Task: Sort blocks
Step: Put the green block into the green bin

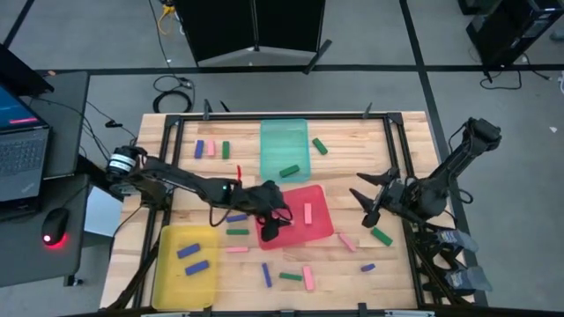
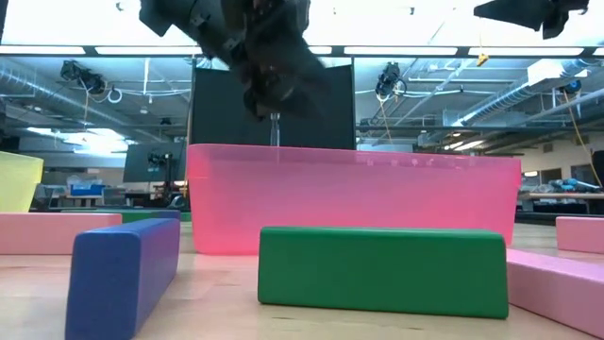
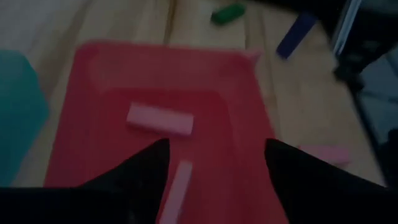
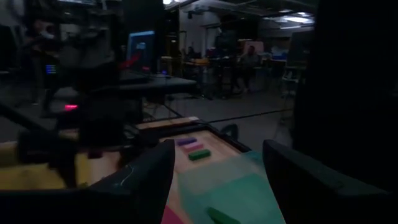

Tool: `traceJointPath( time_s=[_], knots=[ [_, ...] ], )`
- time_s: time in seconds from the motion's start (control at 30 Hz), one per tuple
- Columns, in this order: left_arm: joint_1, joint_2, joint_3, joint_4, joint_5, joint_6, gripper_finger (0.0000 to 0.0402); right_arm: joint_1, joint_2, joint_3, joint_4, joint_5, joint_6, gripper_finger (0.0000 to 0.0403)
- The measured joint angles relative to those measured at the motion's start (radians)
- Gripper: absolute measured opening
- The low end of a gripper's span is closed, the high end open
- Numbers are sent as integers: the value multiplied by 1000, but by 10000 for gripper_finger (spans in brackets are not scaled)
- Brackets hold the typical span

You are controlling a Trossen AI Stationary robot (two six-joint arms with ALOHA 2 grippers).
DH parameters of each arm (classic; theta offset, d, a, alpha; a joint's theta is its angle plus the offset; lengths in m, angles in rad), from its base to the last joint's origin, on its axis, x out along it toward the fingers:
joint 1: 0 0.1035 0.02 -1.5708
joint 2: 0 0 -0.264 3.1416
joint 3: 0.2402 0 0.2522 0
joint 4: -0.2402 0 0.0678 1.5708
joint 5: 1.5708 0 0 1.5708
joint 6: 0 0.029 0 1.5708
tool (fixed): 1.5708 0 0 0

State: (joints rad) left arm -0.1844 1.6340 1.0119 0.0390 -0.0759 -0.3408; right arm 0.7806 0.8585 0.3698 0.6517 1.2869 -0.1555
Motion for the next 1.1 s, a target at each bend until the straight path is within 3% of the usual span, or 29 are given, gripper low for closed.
traceJointPath(
  time_s=[0.27, 0.47, 0.6, 0.67, 0.8, 0.97, 1.1],
  knots=[
    [-9, -84, 0, 65, -60, -8, 289, -37, 135, 79, -35, -43, 41, 254],
    [-29, -197, 1, 112, -164, 29, 276, -153, 249, 114, -197, -266, 277, 254],
    [-35, -277, 2, 108, -198, 41, 270, -236, 327, 141, -214, -327, 315, 254],
    [-39, -313, 2, 90, -218, 42, 268, -305, 337, 163, -271, -361, 362, 254],
    [-46, -378, 2, 87, -224, 50, 264, -474, 338, 217, -493, -534, 502, 254],
    [-62, -450, -2, 83, -239, 73, 260, -716, 326, 310, -824, -631, 556, 254],
    [-73, -484, -2, 59, -290, 82, 259, -953, 338, 367, -909, -874, 536, 254]
  ],
)
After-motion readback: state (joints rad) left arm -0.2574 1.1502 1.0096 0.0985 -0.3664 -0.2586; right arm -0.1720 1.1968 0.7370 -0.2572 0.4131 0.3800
